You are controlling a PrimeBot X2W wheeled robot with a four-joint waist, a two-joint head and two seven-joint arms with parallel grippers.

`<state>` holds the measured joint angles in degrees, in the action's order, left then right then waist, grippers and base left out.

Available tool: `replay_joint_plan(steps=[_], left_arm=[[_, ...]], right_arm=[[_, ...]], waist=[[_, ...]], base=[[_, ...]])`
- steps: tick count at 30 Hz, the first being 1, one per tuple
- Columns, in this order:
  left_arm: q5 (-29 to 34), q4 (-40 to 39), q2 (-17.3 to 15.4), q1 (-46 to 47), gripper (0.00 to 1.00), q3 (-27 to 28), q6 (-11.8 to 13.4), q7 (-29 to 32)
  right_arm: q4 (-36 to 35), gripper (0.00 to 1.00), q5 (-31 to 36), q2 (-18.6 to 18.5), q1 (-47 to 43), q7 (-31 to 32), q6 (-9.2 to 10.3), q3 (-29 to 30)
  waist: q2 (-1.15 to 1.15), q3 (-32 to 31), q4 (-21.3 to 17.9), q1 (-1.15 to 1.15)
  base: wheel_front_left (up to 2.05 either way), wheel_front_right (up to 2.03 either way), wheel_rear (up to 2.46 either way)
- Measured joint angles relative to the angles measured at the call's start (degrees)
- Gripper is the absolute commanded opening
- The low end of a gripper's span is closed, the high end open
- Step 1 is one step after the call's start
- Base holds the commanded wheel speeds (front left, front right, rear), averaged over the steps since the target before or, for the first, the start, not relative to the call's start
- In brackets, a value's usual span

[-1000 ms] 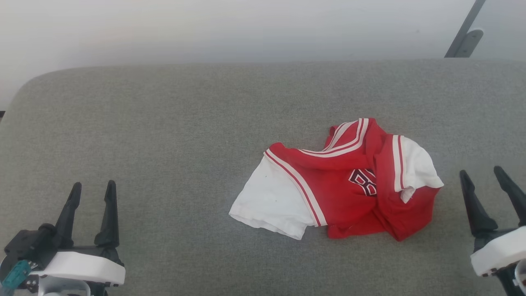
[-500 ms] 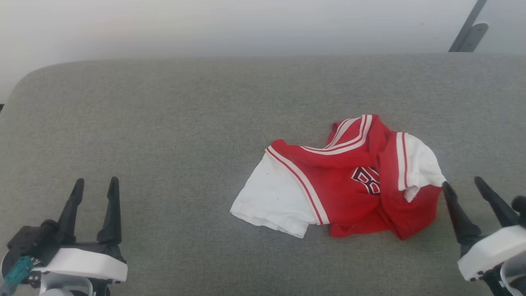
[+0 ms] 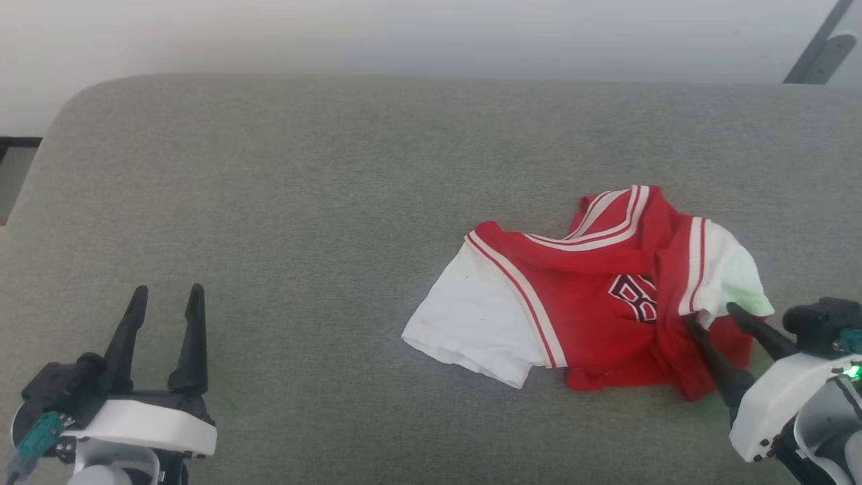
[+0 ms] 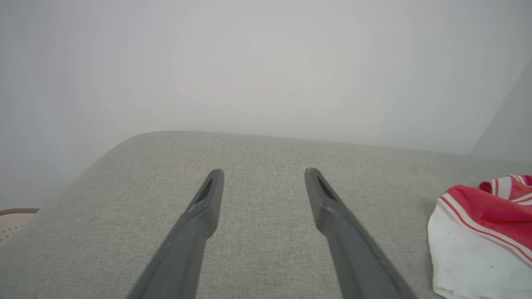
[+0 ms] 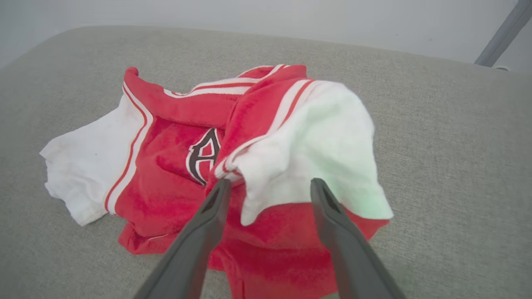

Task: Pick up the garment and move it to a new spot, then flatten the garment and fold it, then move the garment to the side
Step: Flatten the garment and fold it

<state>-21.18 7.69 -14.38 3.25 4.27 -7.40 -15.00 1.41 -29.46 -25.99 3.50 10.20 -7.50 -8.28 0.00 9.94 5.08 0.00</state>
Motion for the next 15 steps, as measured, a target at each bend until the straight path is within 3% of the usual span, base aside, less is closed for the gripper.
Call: replay_joint_plan(steps=[3,4,15], left_arm=[[0.0,0.1,0.1,0.6,1.0,-0.3,0.0,0.0],[0.0,0.1,0.1,0.6,1.0,-0.4,0.0,0.0],[0.0,0.5,0.4,0.5,1.0,-0.1,0.0,0.0]], right_arm=[[1.1,0.14,0.0,-0.7,1.4,1.5,0.0,-1.1],[1.2,0.0,0.3,-0.9,1.7,2.1,0.0,-1.4],[-1.6,0.0,1.2,-3.7,2.6,7.3,0.0,-0.8]], waist=[[0.0,0.6,0.9,0.0],[0.0,0.7,1.2,0.0],[0.0,0.4,2.2,0.0]], base=[[0.0,0.0,0.0],[0.0,0.0,0.0],[0.0,0.0,0.0]])
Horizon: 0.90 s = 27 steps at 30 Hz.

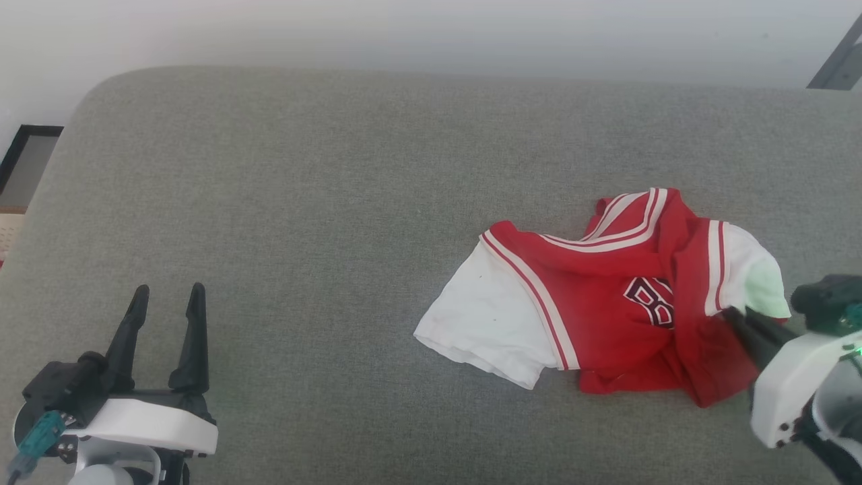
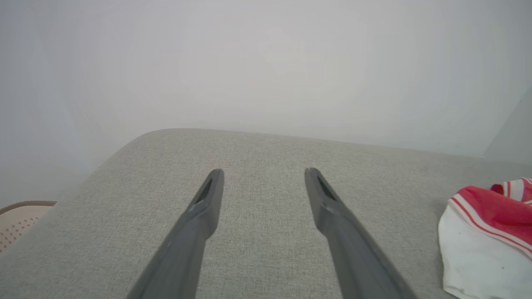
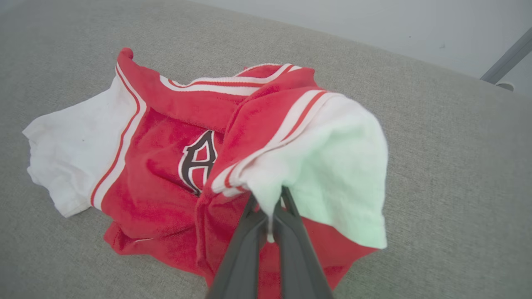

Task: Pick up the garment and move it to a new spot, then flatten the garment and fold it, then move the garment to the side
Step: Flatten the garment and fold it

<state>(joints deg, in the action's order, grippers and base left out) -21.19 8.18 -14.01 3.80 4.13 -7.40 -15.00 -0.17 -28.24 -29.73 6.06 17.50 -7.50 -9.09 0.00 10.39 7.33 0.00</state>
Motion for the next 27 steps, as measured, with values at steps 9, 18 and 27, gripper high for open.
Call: replay_joint_plan(steps=[9,18,27], left_arm=[[0.0,0.1,0.4,0.0,1.0,-0.3,0.0,0.0],[0.0,0.5,0.6,0.0,1.0,-1.5,0.0,0.0],[-0.4,1.4,0.4,0.4,1.0,-2.4,0.0,0.0]], right_arm=[[-5.4,0.0,2.6,-7.4,1.9,7.2,0.0,3.1],[0.1,0.0,3.0,-14.4,3.5,10.1,-0.01,5.2],[11.3,0.0,-0.8,-11.7,3.1,9.5,-0.01,2.2]], waist=[[0.0,-0.5,-0.2,0.0],[0.0,-0.8,0.5,0.0],[0.0,-0.4,0.8,0.0]], base=[[0.0,0.0,0.0],[0.0,0.0,0.0],[0.0,0.0,0.0]])
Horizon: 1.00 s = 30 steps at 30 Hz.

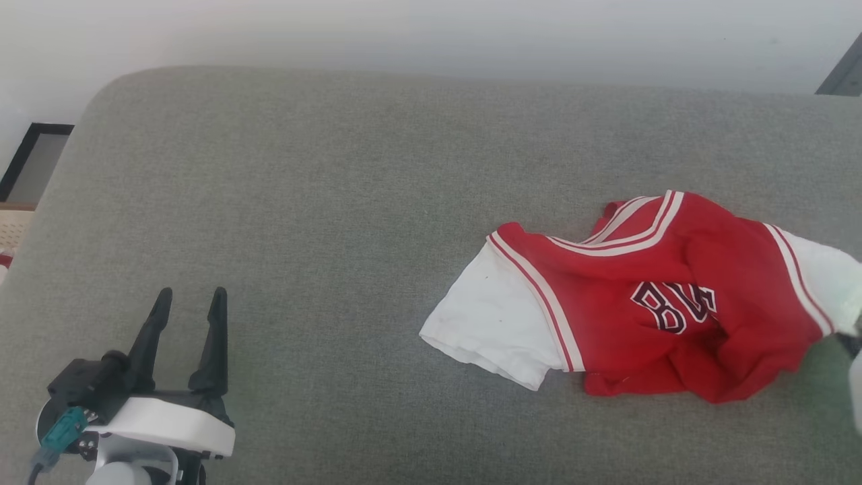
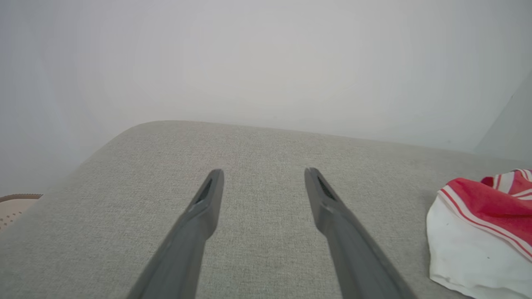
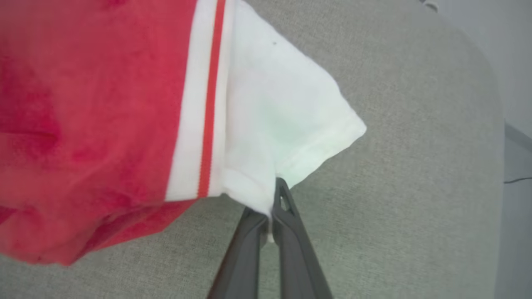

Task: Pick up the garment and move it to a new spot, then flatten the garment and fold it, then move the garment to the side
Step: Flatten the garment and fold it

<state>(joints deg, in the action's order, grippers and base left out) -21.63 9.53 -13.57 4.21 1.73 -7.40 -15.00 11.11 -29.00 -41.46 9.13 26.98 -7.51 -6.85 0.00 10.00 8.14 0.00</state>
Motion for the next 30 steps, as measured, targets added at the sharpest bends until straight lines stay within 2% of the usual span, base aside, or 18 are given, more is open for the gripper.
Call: replay_joint_plan(steps=[4,5,6,7,12,19,23,30], left_arm=[[-0.1,0.3,-0.4,0.7,1.0,-0.6,0.0,0.0],[-0.1,0.4,-0.5,0.8,1.0,-0.8,0.0,0.0],[-0.2,0.5,-0.7,0.9,1.0,-1.0,0.0,0.0],[-0.3,0.7,-1.0,1.1,1.0,-1.2,0.0,0.0],[-1.7,1.7,-3.1,1.9,1.0,-3.8,0.0,0.0],[-6.0,2.1,-6.8,3.8,1.0,-9.3,0.0,2.6],[-8.6,1.0,-8.4,4.8,1.0,-12.1,0.0,7.6],[-11.8,-0.2,-9.3,7.3,1.0,-16.2,0.0,19.7]], right_arm=[[6.0,0.0,-1.9,3.0,1.6,-1.8,0.0,-1.4],[7.0,0.15,-2.1,3.5,2.3,-2.5,0.0,-1.6],[7.7,0.44,-2.2,3.7,3.0,-3.3,0.0,-2.1],[8.1,1.0,-2.2,3.8,3.5,-4.0,0.0,-2.4],[8.6,1.0,-3.9,3.7,5.2,-6.6,0.0,-3.2],[2.9,1.0,-4.0,5.2,5.5,-14.8,0.0,-0.2],[-0.5,1.0,-0.7,8.4,5.1,-21.6,0.01,2.2],[-3.8,1.0,7.3,17.0,4.0,-32.1,0.0,7.4]], waist=[[0.0,0.2,-0.3,0.0],[0.0,0.2,-0.4,0.0],[0.0,0.2,-0.5,0.0],[0.0,0.2,-0.6,0.0],[0.0,-0.2,-1.7,0.0],[0.0,-1.2,-4.2,0.0],[0.0,-1.6,-6.1,0.0],[0.0,-1.8,-9.4,0.0]], base=[[0.0,0.0,0.0],[0.0,0.0,0.0],[0.0,0.0,0.0],[0.0,0.0,0.0],[0.0,0.0,0.0],[0.0,0.0,0.0],[0.0,0.0,0.0],[0.0,0.0,0.0]])
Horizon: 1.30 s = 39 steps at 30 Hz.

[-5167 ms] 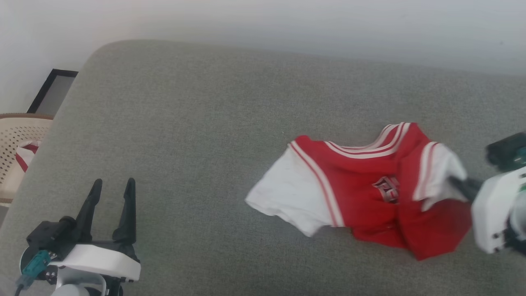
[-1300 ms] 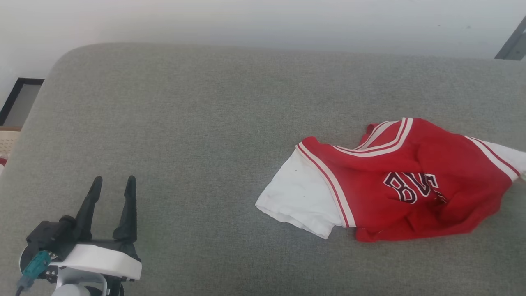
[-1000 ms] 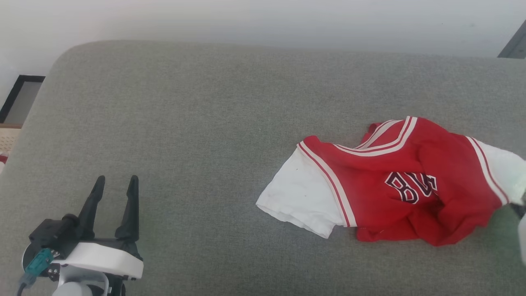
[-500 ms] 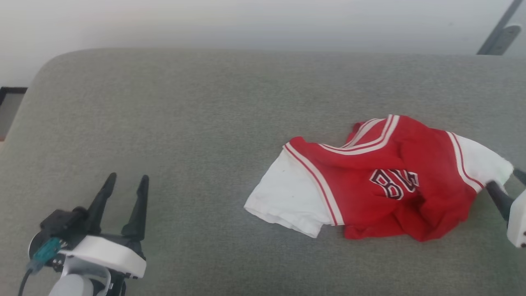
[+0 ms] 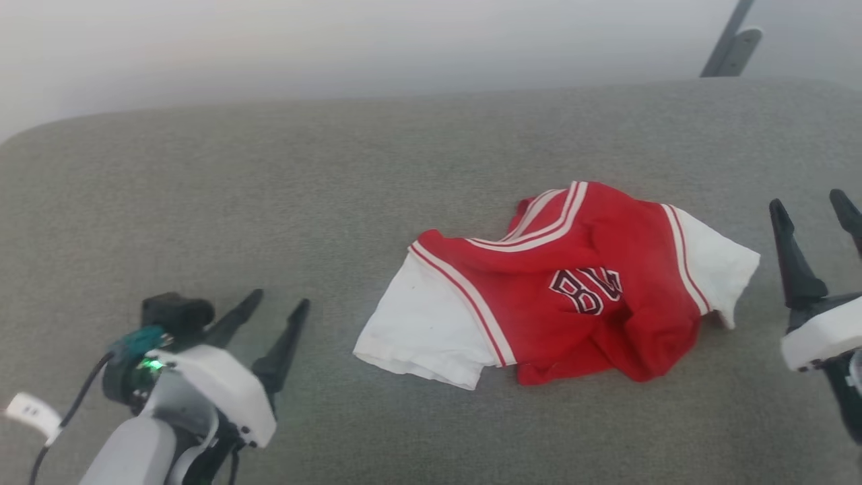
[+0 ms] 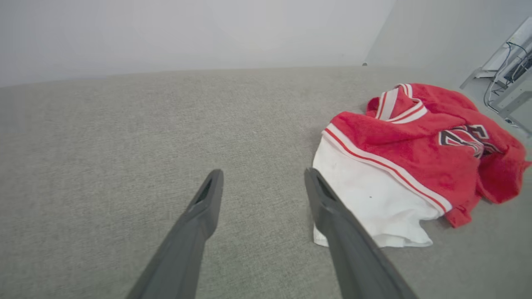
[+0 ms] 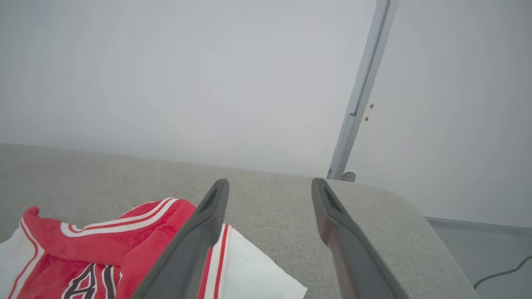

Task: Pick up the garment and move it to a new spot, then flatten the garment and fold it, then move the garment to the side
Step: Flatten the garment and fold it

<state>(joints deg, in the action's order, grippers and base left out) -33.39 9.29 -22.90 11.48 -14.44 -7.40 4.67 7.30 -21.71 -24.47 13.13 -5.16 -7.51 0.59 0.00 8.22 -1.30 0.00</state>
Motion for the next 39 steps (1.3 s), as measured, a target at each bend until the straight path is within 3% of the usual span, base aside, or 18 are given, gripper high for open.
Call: replay_joint_plan(steps=[4,10,19,26,28,30,39], left_arm=[[-1.6,-0.4,0.6,1.3,1.0,-2.2,0.1,5.9],[-2.0,1.3,1.5,2.5,1.0,-5.4,1.3,13.9],[-1.1,6.6,2.2,6.4,1.0,-7.7,3.0,19.0],[1.3,13.4,4.5,11.5,1.0,-11.2,4.1,22.5],[2.1,15.1,4.9,12.9,0.44,-11.9,4.2,22.8],[2.7,16.8,5.2,14.2,0.0,-12.7,4.4,23.5],[4.2,21.8,5.8,17.3,0.0,-14.5,3.5,22.7]], right_arm=[[-0.4,1.0,3.4,4.6,-1.1,-3.3,0.0,1.9],[0.2,1.0,6.2,8.3,-2.3,-5.1,0.0,2.1],[0.5,1.0,6.9,10.0,-2.3,-5.5,0.0,2.3],[1.0,1.0,6.9,9.9,-1.9,-5.1,0.0,2.4],[1.0,1.0,6.9,9.9,-1.7,-5.1,0.0,2.5],[0.8,1.0,7.1,9.9,-1.7,-5.1,0.0,2.6],[0.5,1.0,7.3,9.9,-1.3,-4.9,0.0,3.1]], waist=[[0.0,0.2,-1.5,0.0],[0.0,0.7,-3.0,0.0],[0.0,1.9,-4.1,0.0],[0.0,3.0,-4.7,0.0],[0.0,3.2,-4.8,0.0],[0.0,3.5,-4.8,0.0],[0.0,3.5,-4.2,0.0]], base=[[0.0,0.0,0.0],[0.0,0.0,0.0],[0.0,0.0,0.0],[0.0,0.0,0.0],[0.0,0.0,0.0],[0.0,0.0,0.0],[0.0,0.0,0.0]])
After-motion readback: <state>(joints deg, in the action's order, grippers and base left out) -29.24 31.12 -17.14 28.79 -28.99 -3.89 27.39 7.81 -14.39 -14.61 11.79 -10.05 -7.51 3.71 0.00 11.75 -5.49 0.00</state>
